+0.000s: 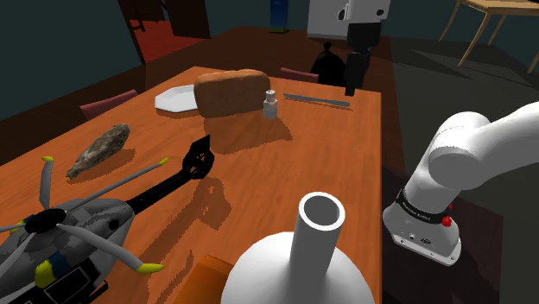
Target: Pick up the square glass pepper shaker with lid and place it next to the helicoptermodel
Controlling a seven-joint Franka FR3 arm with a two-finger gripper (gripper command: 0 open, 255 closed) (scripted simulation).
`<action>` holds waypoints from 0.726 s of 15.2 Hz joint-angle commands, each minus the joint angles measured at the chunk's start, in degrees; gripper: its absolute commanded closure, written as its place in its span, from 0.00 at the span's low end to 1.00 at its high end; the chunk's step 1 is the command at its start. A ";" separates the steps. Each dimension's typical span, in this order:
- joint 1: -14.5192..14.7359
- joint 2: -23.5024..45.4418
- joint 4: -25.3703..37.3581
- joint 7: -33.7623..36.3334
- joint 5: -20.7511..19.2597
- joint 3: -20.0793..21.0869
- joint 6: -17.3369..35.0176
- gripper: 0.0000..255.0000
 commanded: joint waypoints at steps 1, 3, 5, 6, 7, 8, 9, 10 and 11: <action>0.00 0.00 0.00 0.00 0.00 0.00 0.00 0.00; 0.36 5.06 2.62 0.49 -0.07 0.96 2.06 0.00; 0.66 10.09 5.53 1.05 -0.27 1.87 3.79 0.00; 0.77 12.60 7.10 1.34 -0.41 2.31 4.53 0.00; 0.90 15.10 8.73 1.66 -0.60 2.74 5.19 0.00; 0.99 17.59 10.44 1.98 -0.81 3.17 5.77 0.00; 1.08 20.08 12.22 2.33 -1.06 3.58 6.26 0.00; 1.16 22.57 14.08 2.68 -1.35 3.99 6.67 0.00; 1.25 25.05 16.00 3.06 -1.67 4.38 7.00 0.00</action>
